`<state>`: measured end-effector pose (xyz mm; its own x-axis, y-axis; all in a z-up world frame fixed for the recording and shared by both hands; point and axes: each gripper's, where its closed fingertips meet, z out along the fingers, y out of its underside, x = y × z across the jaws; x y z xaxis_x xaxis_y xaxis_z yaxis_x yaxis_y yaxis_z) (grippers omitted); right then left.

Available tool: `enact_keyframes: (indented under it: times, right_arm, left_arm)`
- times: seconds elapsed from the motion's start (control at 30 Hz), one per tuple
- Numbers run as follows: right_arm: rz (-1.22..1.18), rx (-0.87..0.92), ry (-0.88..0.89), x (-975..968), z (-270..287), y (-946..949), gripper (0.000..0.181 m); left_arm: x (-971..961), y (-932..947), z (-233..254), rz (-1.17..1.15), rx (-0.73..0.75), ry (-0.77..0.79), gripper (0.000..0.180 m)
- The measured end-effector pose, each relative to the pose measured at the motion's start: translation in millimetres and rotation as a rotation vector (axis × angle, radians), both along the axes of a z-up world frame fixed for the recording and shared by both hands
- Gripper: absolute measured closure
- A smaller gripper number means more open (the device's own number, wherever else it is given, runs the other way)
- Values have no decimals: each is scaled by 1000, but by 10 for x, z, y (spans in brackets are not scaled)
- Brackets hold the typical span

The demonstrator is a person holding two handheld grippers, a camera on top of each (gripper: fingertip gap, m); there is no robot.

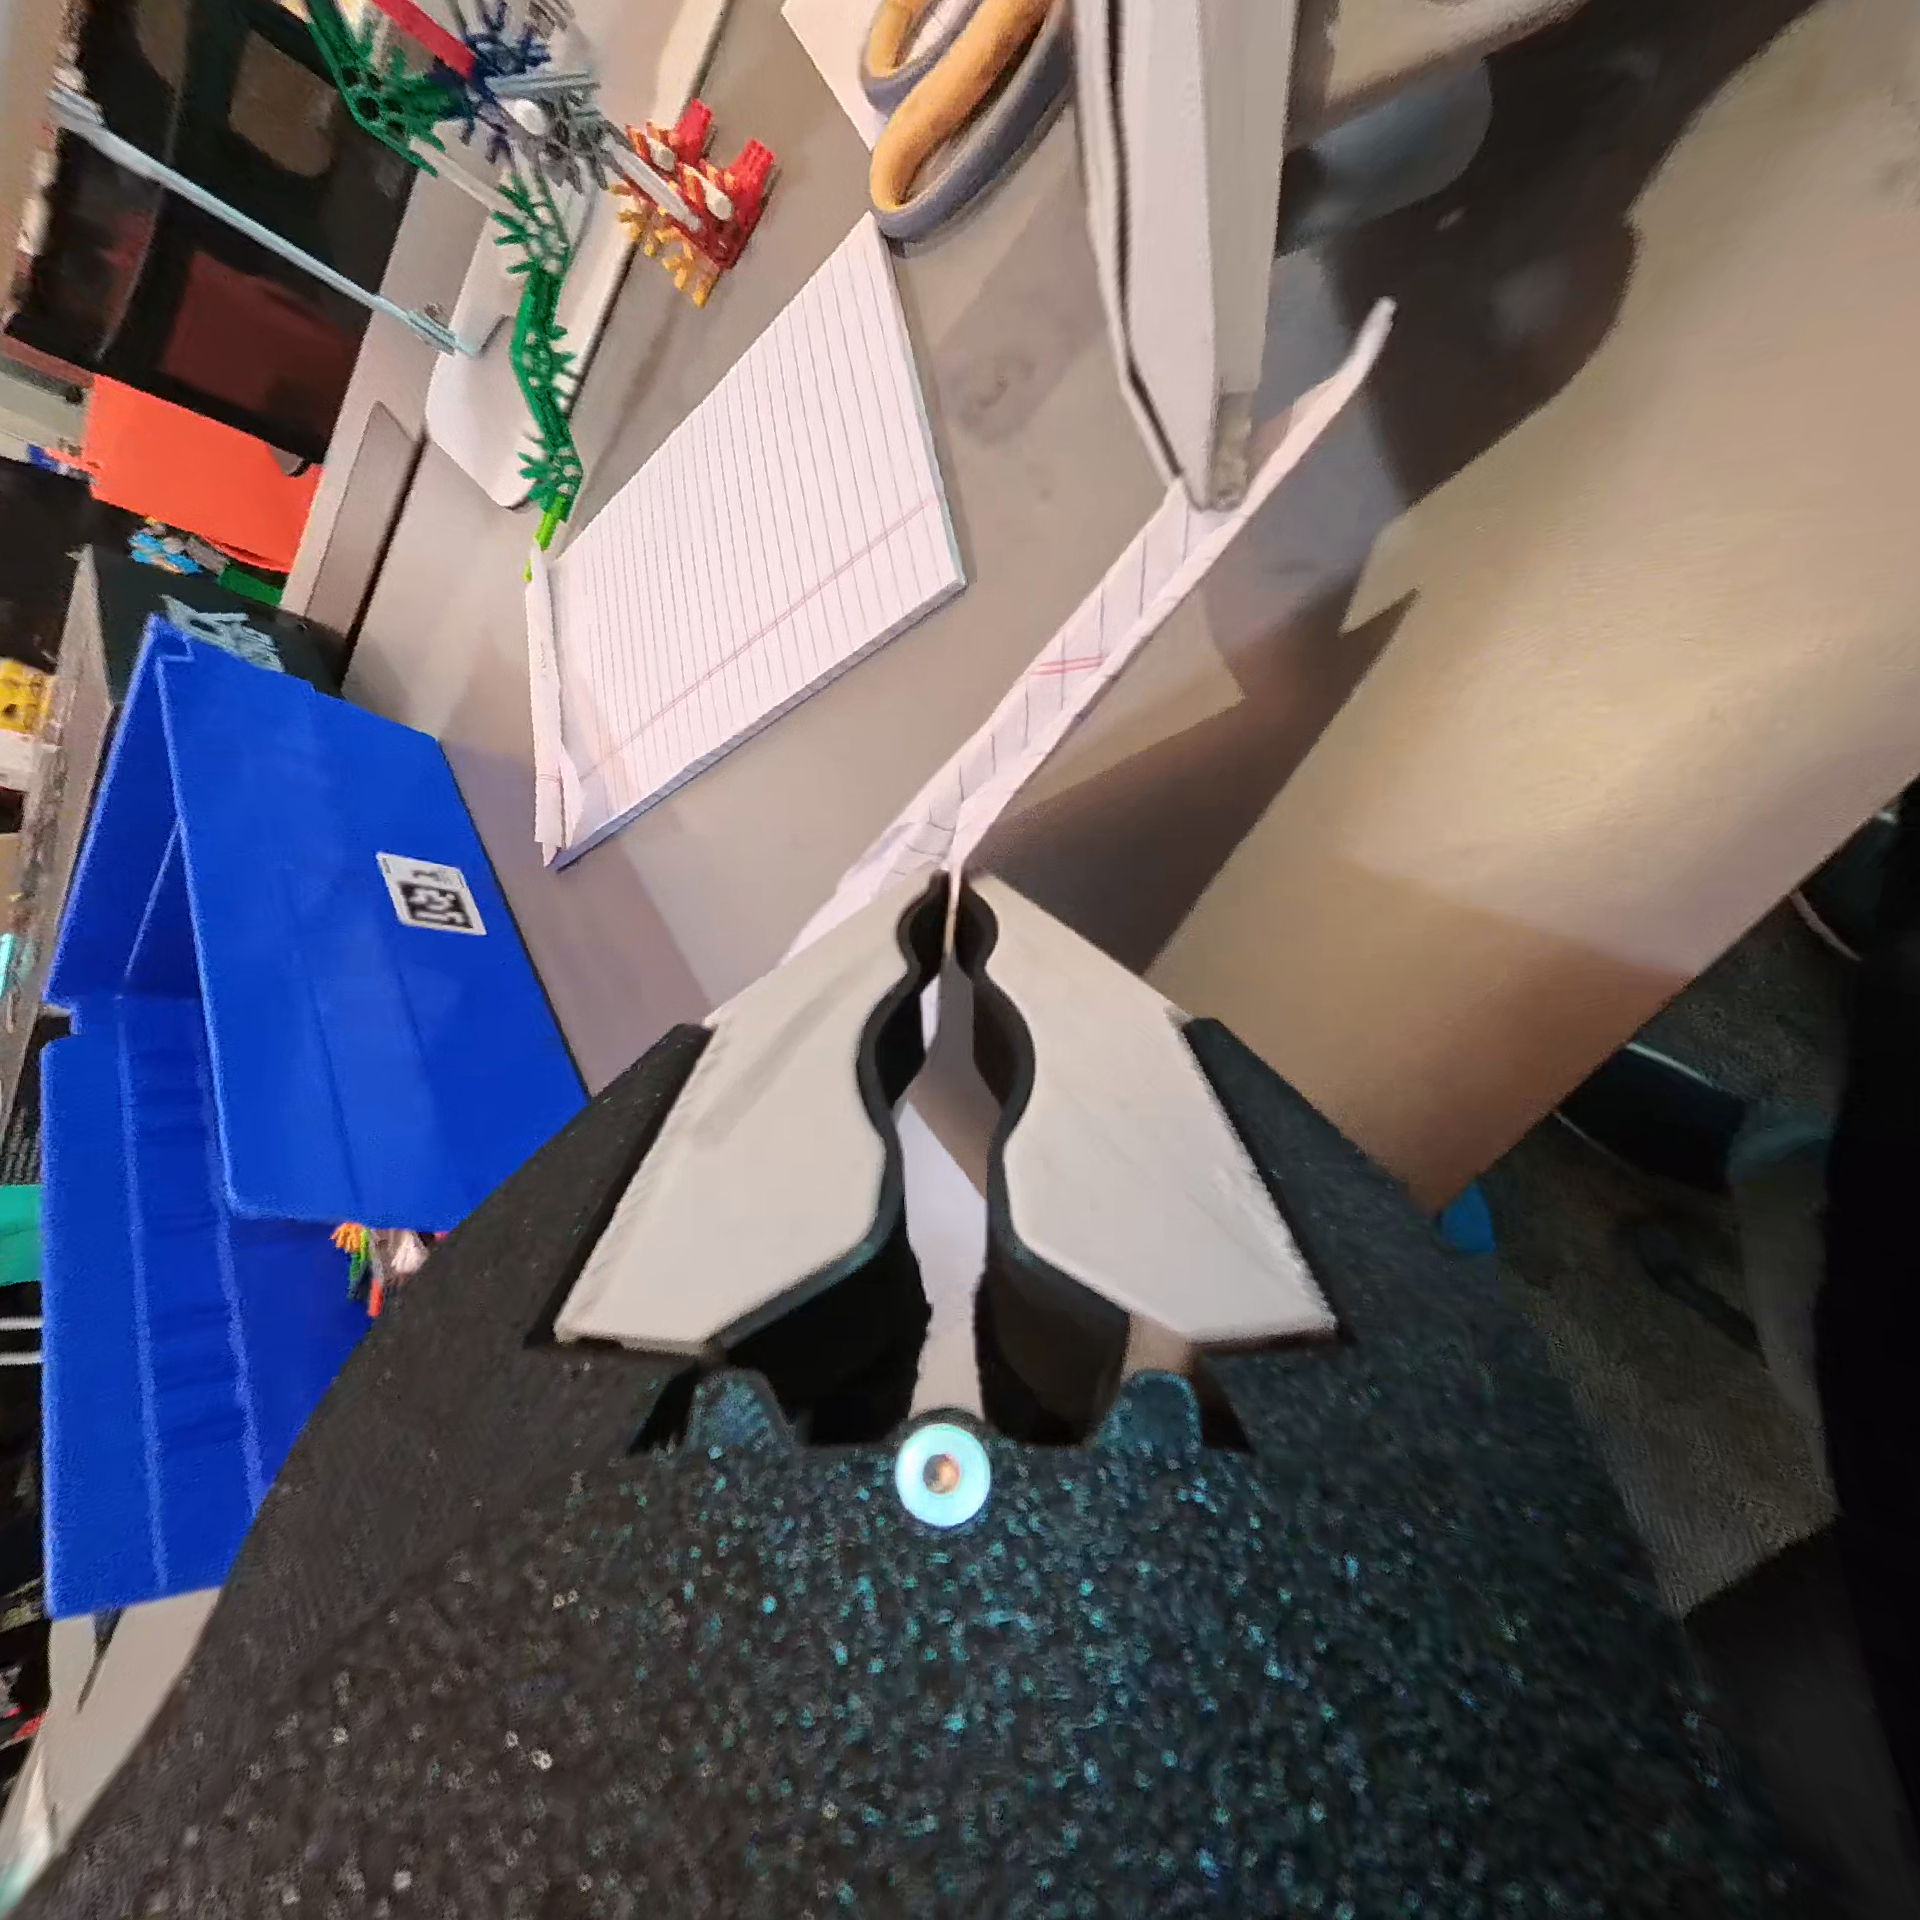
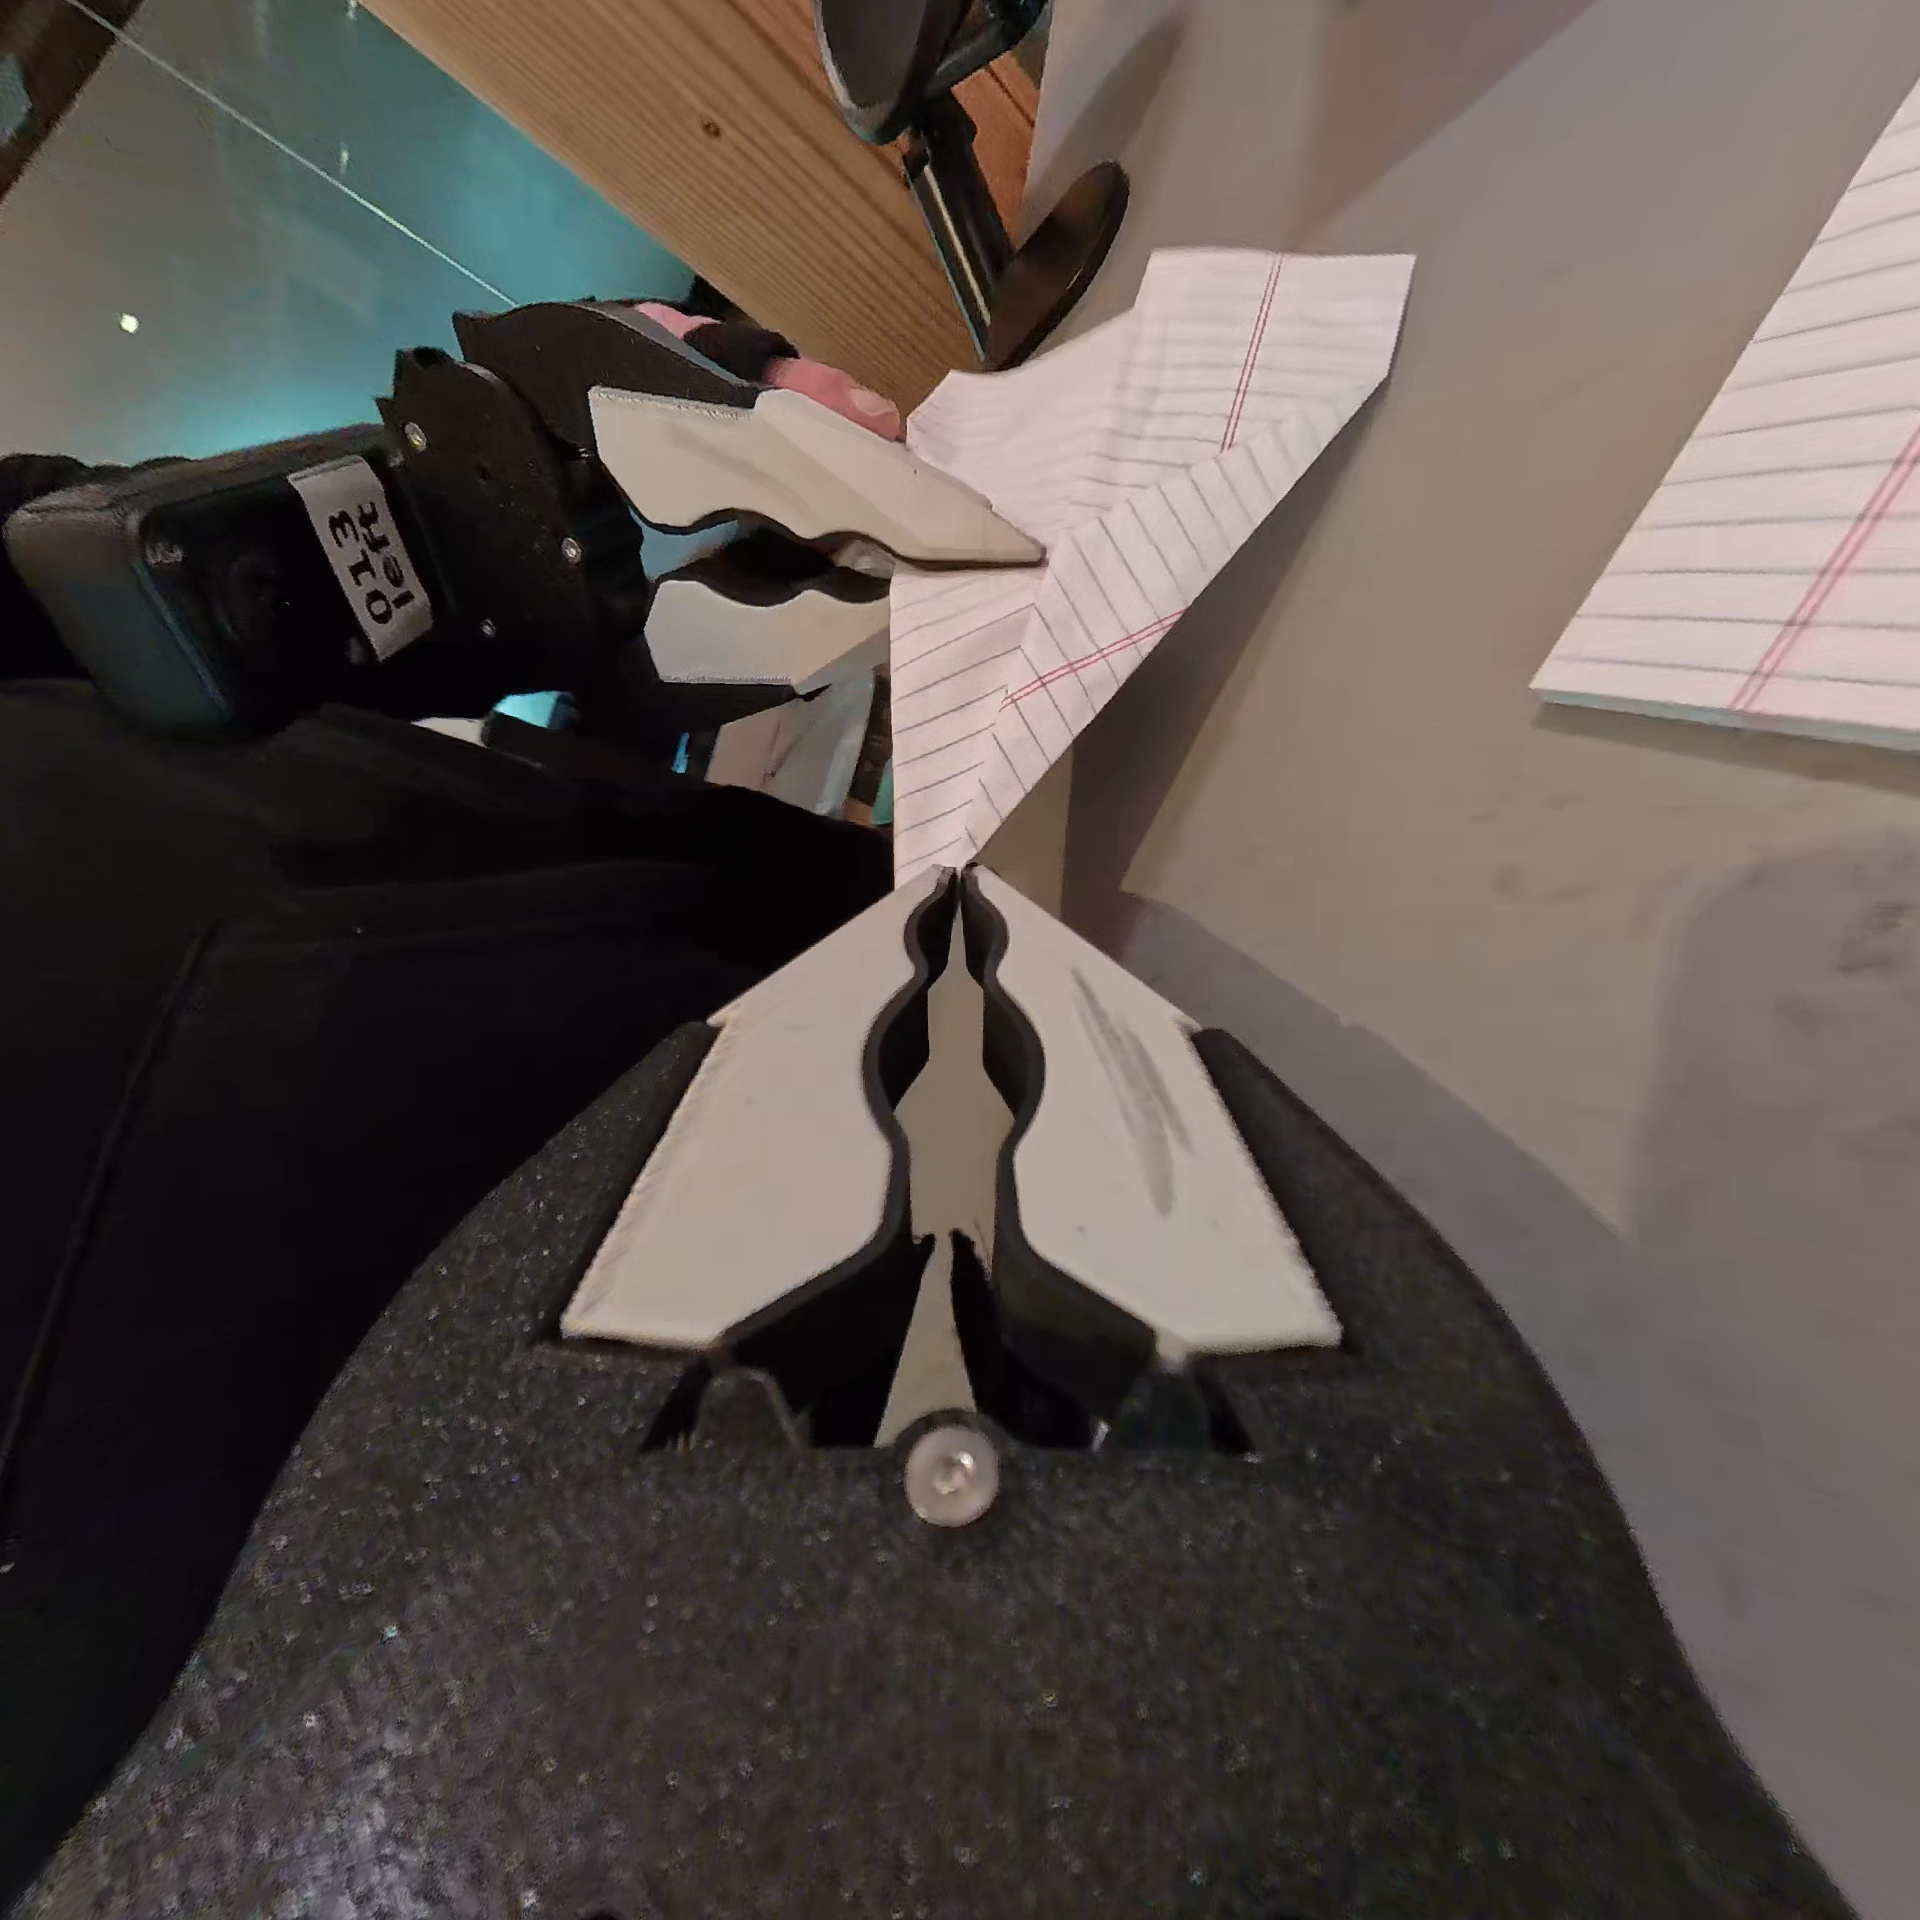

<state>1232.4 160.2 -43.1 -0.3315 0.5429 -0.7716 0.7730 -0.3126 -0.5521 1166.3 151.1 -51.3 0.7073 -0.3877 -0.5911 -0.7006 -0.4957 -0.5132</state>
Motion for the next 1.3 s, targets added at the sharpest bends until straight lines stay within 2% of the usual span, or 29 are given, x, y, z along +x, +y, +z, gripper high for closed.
enact_keyframes:
  times: [0.03,0.07,0.13,0.2,0.37,0.47,0.57,0.6,0.67,0.7,0.77,0.83,0.93,0.97,1.2,1.3]
  right_arm:
    - [-12,36,21,-16,7,31,175]
    - [-35,96,42,-38,9,81,159]
    - [-62,183,129,-68,141,132,138]
    - [-42,293,181,-66,229,142,129]
    - [-9,711,283,-163,221,237,131]
    - [-46,839,342,-238,304,332,133]
    - [-18,905,401,-248,366,316,156]
    - [19,902,388,-228,328,294,173]
    - [11,868,382,-233,321,310,174]
    - [7,795,362,-218,331,293,174]
    - [-38,629,322,-208,386,311,176]
    - [-42,384,233,-152,404,280,181]
    - [-93,95,125,-123,395,348,181]
    - [-104,52,94,-113,350,372,181]
    - [-119,-18,-90,-63,-25,399,181]
    - [-134,55,-143,-48,-192,454,181]
  left_arm:
    - [7,-3,-13,-17,-30,-1,180]
    - [-3,2,-1,-21,-51,-1,180]
    - [10,12,38,-39,-103,-26,180]
    - [1,45,98,-46,-149,-44,180]
    - [-1,146,244,-86,-262,-82,180]
    - [27,163,284,-125,-322,-96,180]
    - [83,150,292,-156,-397,-124,180]
    - [113,170,315,-157,-405,-159,180]
    - [124,164,311,-168,-452,-192,180]
    - [105,210,337,-160,-440,-200,180]
    - [79,312,432,-141,-395,-238,166]
    - [19,369,509,-116,-370,-254,151]
    - [-75,429,570,-87,-329,-282,150]
    - [-67,414,560,-90,-342,-305,150]
    - [-64,404,137,-110,-432,-309,152]
    - [-51,409,-50,-124,-467,-291,155]
